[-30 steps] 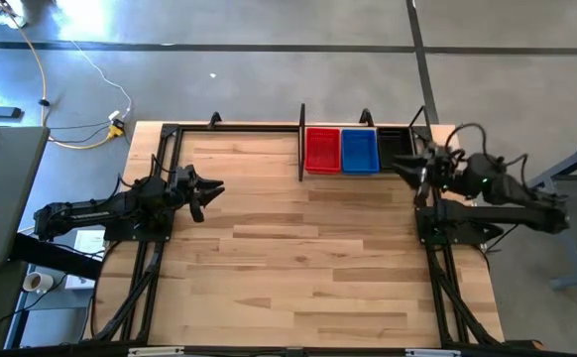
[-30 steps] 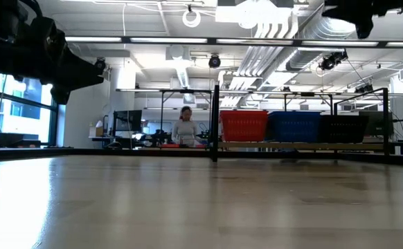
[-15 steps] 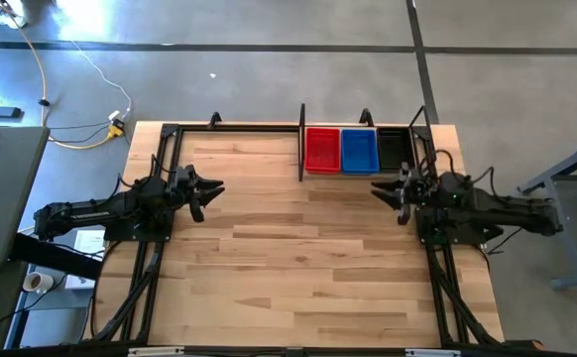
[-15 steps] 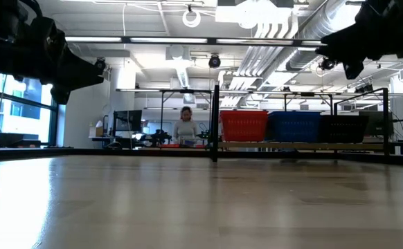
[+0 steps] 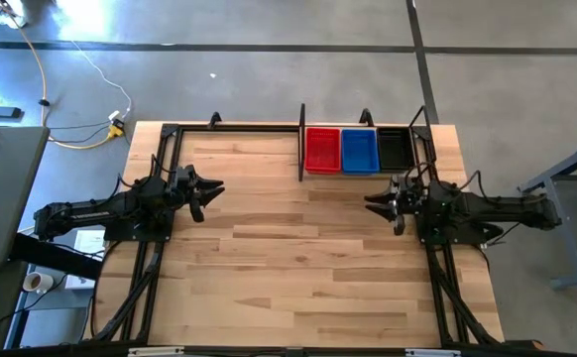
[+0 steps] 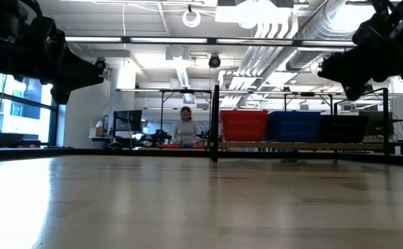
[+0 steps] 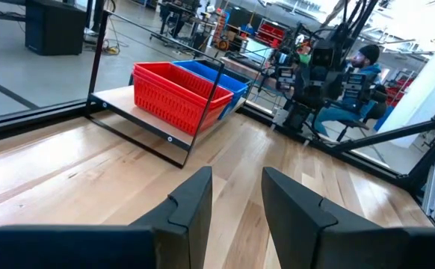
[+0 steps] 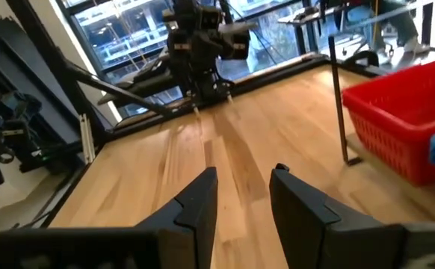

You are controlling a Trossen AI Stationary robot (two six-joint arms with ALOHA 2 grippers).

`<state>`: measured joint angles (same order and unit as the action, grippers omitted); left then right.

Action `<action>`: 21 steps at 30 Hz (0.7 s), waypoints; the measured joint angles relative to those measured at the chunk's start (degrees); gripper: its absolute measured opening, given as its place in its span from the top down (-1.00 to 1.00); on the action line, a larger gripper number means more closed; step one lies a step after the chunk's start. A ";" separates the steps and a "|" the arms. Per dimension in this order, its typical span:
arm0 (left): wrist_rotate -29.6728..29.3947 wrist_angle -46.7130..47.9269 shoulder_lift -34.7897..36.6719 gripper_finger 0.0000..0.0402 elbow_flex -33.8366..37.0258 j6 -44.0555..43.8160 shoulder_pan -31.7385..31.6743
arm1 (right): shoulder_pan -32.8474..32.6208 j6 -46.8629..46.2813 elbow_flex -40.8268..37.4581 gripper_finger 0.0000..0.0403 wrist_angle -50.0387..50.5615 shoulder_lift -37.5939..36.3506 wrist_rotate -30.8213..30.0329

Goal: Stack baskets on shelf by color
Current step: Return to Home Position

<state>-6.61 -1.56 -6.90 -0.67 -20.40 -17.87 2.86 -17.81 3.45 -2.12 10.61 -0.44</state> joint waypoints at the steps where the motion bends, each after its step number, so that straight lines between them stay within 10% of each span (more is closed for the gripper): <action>1: 0.00 0.00 0.00 0.47 0.00 0.00 0.00 | 0.00 -0.36 -0.24 0.45 0.09 -0.02 -0.01; 21: 0.00 0.00 0.00 0.47 0.00 0.00 0.00 | 0.00 -7.56 -2.74 0.45 1.72 1.36 0.69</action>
<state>-6.61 -1.56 -6.90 -0.67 -20.40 -17.87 2.85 -25.37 0.71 -0.40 11.97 0.25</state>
